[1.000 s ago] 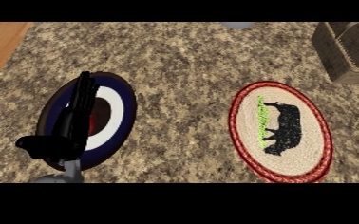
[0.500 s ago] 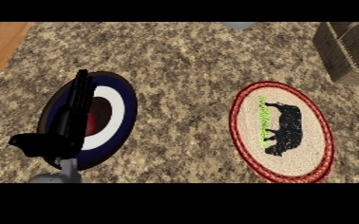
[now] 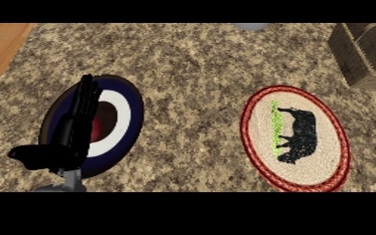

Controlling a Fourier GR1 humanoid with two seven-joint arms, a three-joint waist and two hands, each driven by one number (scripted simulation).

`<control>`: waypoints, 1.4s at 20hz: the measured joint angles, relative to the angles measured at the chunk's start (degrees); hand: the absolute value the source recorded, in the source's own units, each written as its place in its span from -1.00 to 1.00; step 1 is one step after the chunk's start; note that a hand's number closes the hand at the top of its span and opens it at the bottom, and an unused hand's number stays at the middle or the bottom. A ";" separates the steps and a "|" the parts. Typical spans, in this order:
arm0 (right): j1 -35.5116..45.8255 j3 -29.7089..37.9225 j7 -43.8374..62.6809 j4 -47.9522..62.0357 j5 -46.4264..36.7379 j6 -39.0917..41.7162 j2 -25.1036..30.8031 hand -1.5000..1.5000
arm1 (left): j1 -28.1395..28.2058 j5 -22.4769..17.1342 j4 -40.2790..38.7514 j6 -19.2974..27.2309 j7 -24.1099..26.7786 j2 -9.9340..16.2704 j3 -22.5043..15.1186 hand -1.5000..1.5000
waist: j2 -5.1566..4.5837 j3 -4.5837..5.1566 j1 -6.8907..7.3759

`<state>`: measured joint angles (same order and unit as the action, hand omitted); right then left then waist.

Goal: Pick the lemon from the placemat and place it in the basket

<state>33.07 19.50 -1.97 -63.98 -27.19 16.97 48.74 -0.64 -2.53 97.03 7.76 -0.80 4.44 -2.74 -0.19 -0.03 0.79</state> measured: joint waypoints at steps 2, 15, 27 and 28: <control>2.07 -0.59 -1.17 3.31 -0.88 0.11 0.46 1.00 | -0.29 0.58 -0.62 0.36 0.14 -0.60 -0.35 0.00 | 0.00 -0.01 -0.02; 8.17 0.38 -13.21 25.63 -4.34 -6.33 0.76 1.00 | -0.26 1.05 -0.60 -0.13 -0.14 -0.93 0.16 0.00 | -0.07 -0.02 0.14; 13.01 1.27 -21.16 40.96 -6.48 -10.88 1.68 -1.00 | -0.25 1.76 0.25 -0.22 -0.92 -1.53 -0.38 0.00 | -0.25 -0.05 0.67; 13.68 1.69 -21.45 41.44 -6.07 -10.78 1.69 -1.00 | -0.08 1.45 0.18 -0.56 -0.80 -1.41 -0.20 0.00 | -0.25 -0.08 0.64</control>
<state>46.75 21.19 -23.43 -22.54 -33.26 6.19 50.42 -0.72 -1.08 97.22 7.20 -1.61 3.03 -2.94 -0.44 -0.11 1.43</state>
